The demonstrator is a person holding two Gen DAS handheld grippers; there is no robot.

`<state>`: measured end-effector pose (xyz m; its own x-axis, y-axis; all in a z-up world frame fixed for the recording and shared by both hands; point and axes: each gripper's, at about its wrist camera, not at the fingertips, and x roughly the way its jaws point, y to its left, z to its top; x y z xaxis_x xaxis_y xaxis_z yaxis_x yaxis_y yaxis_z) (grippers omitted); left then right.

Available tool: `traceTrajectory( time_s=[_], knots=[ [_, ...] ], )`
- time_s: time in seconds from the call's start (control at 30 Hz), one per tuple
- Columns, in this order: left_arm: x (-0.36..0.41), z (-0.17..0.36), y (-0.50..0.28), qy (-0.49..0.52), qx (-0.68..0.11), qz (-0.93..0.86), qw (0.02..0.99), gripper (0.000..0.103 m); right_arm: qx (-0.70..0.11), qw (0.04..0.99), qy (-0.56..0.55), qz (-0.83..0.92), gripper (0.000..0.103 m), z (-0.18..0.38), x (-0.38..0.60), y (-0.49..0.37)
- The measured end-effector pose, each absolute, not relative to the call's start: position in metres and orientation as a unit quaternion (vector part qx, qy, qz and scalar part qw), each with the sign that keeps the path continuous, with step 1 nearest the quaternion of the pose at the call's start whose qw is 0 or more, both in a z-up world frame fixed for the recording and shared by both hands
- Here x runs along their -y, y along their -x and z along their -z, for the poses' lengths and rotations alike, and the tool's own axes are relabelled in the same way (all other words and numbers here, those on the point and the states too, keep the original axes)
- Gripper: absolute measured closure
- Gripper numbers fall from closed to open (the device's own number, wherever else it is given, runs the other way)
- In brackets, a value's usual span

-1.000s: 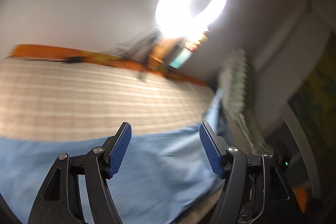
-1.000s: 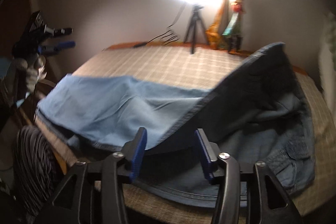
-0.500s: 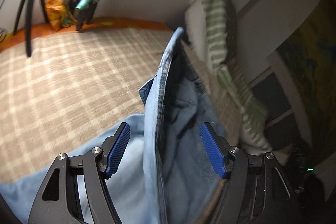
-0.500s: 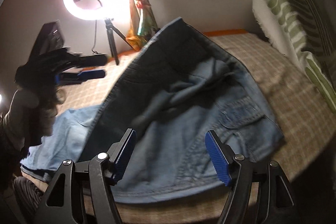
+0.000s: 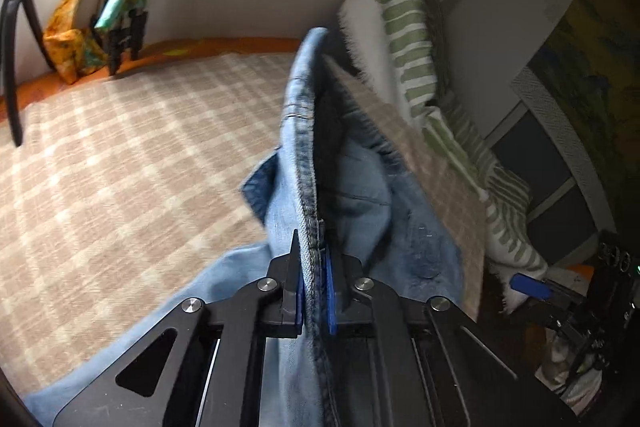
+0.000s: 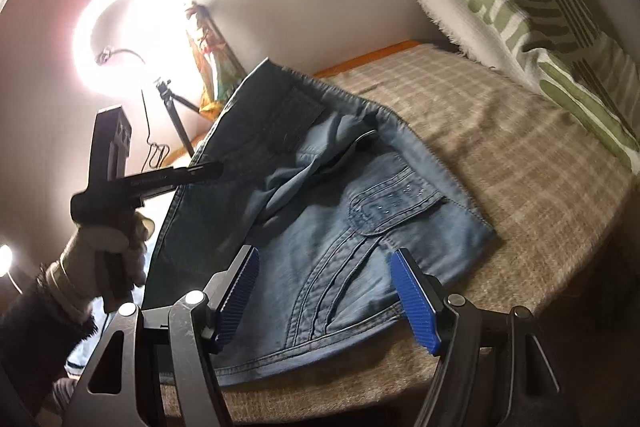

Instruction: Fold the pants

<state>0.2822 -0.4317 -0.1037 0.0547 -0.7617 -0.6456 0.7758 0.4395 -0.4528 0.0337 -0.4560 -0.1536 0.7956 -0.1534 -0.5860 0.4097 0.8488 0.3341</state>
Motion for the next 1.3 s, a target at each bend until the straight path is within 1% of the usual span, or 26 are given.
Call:
traceTrajectory(
  time_s=[0.13,0.27,0.43,0.57,0.7,0.83,0.93,1.07,1.2,1.3],
  knots=[
    [0.443,0.093,-0.25,-0.044,-0.409,0.564,0.717,0.097,-0.265,0.915,-0.254,0.17,0.032,0.151,0.478,-0.023],
    [0.458,0.091,-0.209,-0.093,-0.382,0.601,0.696,0.097,-0.244,0.9,-0.308,0.187,0.032,0.156,0.509,-0.009],
    [0.48,0.118,-0.163,-0.154,-0.389,0.633,0.652,0.097,-0.214,0.896,-0.356,0.157,0.032,0.161,0.535,-0.003],
    [0.489,0.144,-0.148,-0.189,-0.399,0.632,0.637,0.097,-0.215,0.888,-0.389,0.121,0.032,0.172,0.552,-0.014],
    [0.491,0.15,-0.146,-0.198,-0.4,0.63,0.636,0.097,-0.24,0.873,-0.404,0.129,0.032,0.188,0.565,-0.028],
    [0.493,0.148,-0.144,-0.199,-0.397,0.631,0.636,0.097,-0.269,0.85,-0.419,0.171,0.032,0.206,0.578,-0.031],
    [0.494,0.147,-0.137,-0.196,-0.398,0.636,0.631,0.097,-0.278,0.828,-0.454,0.176,0.032,0.222,0.583,-0.022],
    [0.503,0.156,-0.122,-0.241,-0.38,0.64,0.623,0.097,-0.277,0.819,-0.475,0.161,0.032,0.232,0.582,-0.013],
    [0.515,0.16,-0.124,-0.219,-0.398,0.641,0.618,0.097,-0.288,0.818,-0.473,0.154,0.032,0.238,0.581,-0.025],
    [0.521,0.162,-0.121,-0.222,-0.396,0.643,0.617,0.097,-0.281,0.833,-0.451,0.154,0.032,0.238,0.577,-0.036]
  ],
)
